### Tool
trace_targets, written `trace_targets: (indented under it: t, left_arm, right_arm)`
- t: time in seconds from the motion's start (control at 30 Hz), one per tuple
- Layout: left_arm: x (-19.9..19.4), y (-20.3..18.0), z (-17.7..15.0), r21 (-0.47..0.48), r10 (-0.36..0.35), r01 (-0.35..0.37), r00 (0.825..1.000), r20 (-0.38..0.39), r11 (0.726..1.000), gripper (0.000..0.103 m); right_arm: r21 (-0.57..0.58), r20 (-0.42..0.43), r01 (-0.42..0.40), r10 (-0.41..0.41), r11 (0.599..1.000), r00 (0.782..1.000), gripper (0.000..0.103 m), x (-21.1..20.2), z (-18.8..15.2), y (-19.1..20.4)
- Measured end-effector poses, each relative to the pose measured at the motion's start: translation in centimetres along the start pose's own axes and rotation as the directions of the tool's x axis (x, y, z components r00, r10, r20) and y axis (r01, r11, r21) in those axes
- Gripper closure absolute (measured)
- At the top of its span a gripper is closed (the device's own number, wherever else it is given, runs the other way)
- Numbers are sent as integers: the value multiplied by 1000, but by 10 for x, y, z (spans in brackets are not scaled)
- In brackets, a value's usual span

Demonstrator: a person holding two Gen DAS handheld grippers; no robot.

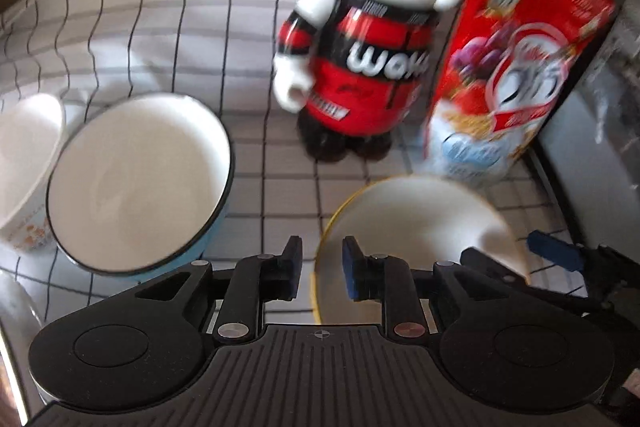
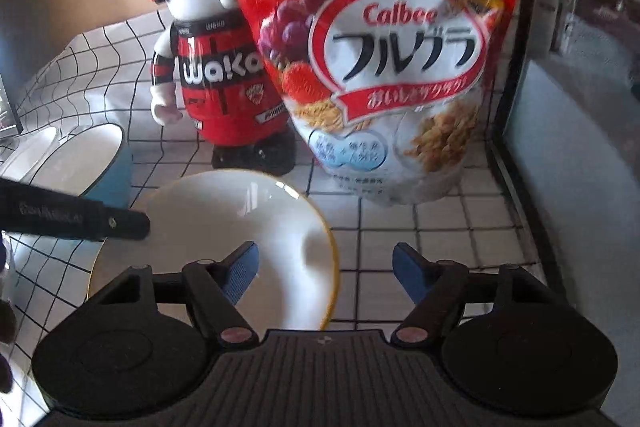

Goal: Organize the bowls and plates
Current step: 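Grip the yellow-rimmed bowl rim with the left gripper and lift it toward the blue bowl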

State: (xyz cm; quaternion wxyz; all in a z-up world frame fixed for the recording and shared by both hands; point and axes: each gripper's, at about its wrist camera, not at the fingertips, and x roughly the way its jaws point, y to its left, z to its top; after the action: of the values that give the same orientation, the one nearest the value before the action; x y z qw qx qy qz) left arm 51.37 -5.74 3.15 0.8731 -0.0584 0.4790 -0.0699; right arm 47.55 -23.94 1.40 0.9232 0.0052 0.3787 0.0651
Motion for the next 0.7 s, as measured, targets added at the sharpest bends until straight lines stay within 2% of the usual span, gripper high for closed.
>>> trace_targets:
  t: [0.23, 0.33, 0.43, 0.47, 0.5, 0.7]
  left_arm:
    - [19, 4, -3, -7, -61, 61, 995, -73, 998, 77]
    - [26, 5, -4, -22, -91, 89, 990, -108, 996, 77]
    - [33, 5, -6, -31, -111, 107, 983, -144, 994, 78]
    - [35, 5, -7, -27, -117, 114, 981, -156, 993, 78]
    - [35, 4, -8, -25, -122, 120, 979, -165, 993, 78]
    - [33, 1, -14, 3, -122, 124, 977, -177, 992, 80]
  right_arm:
    - [-13, -55, -29, 28, 1000, 998, 38, 15, -3, -1]
    - [-5, -86, -55, 54, 998, 995, 46, 22, -5, -2]
    - [17, -115, -86, 87, 996, 989, 60, 29, -7, -2]
    - [22, -127, -99, 101, 995, 987, 68, 30, -8, -2]
    - [23, -135, -109, 111, 994, 985, 71, 32, -9, -1]
    - [15, -152, -107, 108, 994, 982, 77, 26, -11, -3]
